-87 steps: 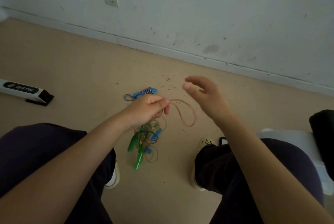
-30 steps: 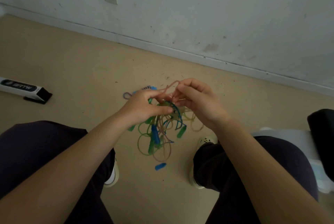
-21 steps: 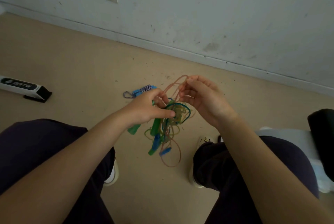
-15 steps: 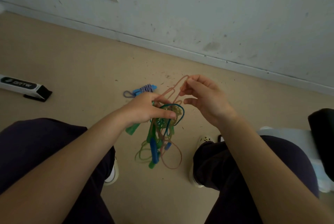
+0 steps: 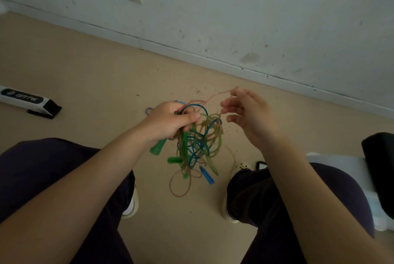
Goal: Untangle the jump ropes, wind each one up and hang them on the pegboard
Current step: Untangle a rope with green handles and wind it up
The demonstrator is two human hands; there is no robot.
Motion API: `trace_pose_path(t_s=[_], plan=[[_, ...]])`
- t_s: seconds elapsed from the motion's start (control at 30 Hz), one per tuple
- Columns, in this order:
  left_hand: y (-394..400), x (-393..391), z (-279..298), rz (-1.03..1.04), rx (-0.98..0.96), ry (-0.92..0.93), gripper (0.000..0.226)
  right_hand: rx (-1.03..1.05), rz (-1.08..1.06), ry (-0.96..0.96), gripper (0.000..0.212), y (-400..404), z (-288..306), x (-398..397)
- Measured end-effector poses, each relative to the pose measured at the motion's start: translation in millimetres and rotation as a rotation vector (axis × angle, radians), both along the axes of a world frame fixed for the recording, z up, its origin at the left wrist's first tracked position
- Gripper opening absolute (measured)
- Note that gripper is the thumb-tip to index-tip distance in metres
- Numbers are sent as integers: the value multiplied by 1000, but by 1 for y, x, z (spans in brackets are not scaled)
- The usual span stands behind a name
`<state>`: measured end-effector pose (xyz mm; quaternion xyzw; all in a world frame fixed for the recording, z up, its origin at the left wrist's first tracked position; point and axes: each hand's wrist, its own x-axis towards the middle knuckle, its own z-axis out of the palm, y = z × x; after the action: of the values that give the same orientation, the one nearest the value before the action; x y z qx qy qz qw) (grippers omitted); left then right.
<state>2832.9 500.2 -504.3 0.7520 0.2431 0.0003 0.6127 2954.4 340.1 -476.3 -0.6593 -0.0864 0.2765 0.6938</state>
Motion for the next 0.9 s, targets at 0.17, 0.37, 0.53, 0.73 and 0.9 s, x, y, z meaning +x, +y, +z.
trace_pose_path(t_s=[0.17,0.37,0.53,0.73,0.9], plan=[[-1,1,1,51,-53,-55,26,-25,224,-42,30,2,-6,-6],[-3,3,6,156,-152,-86,27,-364,228,-511,8,4,-18,-3],[1,2,8,130,-269,-107,27,-313,259,-524,8,2,-21,-3],[-1,0,7,54,-263,-89,28,-320,197,-546,11,6,-24,-5],[6,0,-4,206,-23,13,14,-211,14,-476,15,2,-18,5]])
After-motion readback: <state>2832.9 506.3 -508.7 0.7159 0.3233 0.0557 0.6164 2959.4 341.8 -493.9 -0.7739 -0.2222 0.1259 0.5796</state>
